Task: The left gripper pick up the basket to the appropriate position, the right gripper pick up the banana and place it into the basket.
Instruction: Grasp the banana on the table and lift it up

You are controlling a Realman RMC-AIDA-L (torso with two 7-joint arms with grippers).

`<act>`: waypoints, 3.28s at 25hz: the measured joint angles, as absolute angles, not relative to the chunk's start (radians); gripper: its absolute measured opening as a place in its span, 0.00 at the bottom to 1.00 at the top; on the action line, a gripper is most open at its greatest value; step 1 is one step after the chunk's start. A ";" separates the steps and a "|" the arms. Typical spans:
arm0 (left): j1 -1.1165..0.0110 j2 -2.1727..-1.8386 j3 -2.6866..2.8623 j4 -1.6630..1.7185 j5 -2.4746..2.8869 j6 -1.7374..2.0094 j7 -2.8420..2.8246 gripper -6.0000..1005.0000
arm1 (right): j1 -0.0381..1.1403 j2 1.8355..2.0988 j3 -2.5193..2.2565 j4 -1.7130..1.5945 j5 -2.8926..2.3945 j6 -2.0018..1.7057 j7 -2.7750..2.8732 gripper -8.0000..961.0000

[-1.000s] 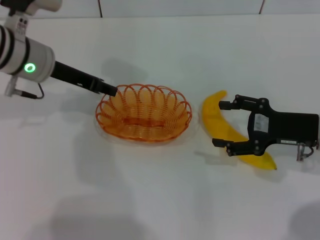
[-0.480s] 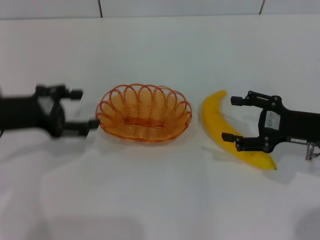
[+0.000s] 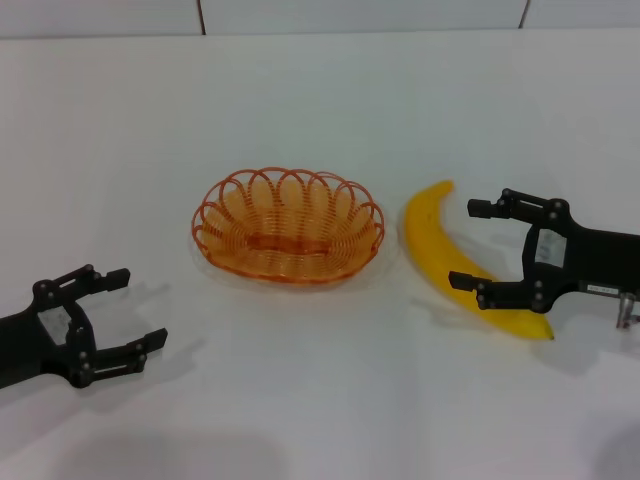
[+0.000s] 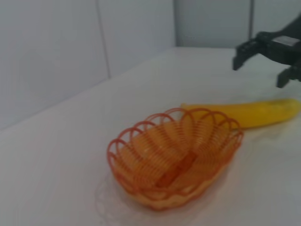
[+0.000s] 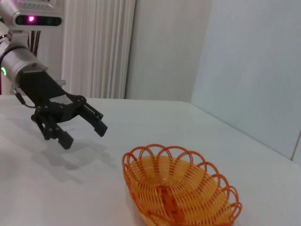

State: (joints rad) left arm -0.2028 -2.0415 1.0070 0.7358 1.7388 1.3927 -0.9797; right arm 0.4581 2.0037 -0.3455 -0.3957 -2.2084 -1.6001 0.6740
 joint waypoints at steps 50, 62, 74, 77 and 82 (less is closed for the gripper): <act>-0.224 -2.040 0.976 0.660 1.666 1.419 -0.916 0.88 | 0.517 2.023 -0.543 -0.444 -2.239 -1.405 1.237 0.60; -0.222 -2.040 0.974 0.660 1.666 1.421 -0.917 0.87 | 0.517 2.019 -0.530 -0.446 -2.224 -1.410 1.246 0.47; -0.215 -2.038 0.953 0.660 1.666 1.442 -0.916 0.87 | 0.502 2.014 -0.529 -0.482 -2.131 -1.436 1.248 0.32; -0.215 -2.037 0.953 0.660 1.666 1.442 -0.916 0.87 | 0.502 2.014 -0.529 -0.482 -2.130 -1.444 1.249 0.25; -0.215 -2.037 0.953 0.660 1.666 1.442 -0.916 0.87 | 0.500 2.014 -0.529 -0.482 -2.128 -1.444 1.249 0.28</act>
